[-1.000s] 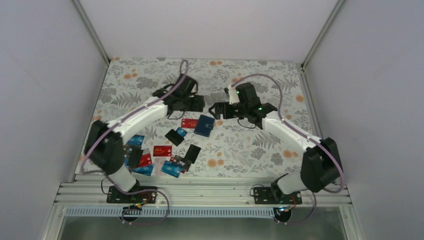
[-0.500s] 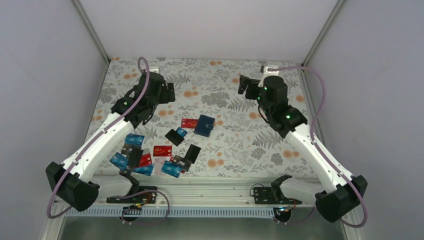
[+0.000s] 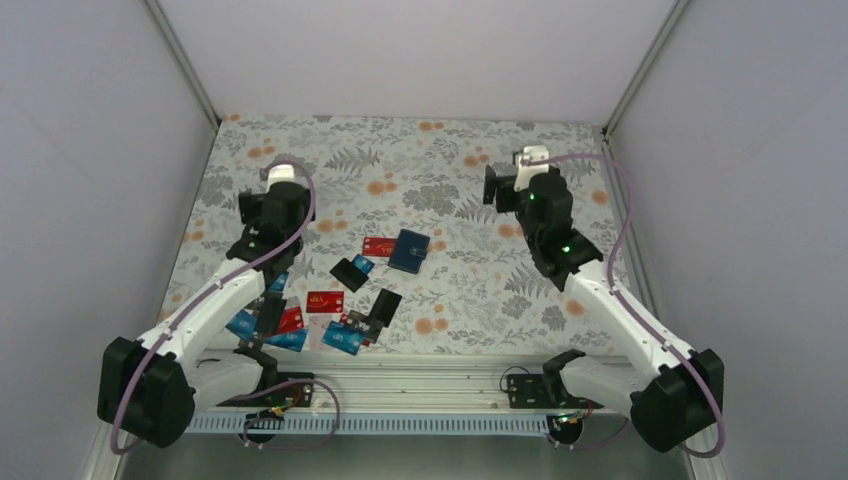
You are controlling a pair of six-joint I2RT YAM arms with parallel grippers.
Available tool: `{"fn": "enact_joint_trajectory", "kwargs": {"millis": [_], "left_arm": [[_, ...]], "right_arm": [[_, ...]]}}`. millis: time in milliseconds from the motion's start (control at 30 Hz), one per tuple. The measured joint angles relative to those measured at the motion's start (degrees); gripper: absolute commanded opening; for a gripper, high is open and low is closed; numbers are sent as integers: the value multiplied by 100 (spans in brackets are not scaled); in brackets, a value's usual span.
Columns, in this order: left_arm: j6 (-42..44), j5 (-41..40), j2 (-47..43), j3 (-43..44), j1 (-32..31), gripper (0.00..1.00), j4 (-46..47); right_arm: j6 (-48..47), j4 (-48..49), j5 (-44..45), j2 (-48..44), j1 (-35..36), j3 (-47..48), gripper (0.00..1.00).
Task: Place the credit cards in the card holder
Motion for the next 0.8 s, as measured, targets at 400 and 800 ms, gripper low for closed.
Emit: {"fn": "enact_joint_trajectory", "kwargs": {"millis": [400, 800], "left_arm": [[942, 1049, 710, -2474, 1106, 100, 4026], [1320, 1720, 1692, -3294, 1526, 99, 6867]], "right_arm": [[-264, 2347, -52, 415, -997, -2234, 100], [-522, 4441, -251, 1440, -1838, -3442, 100]]}}
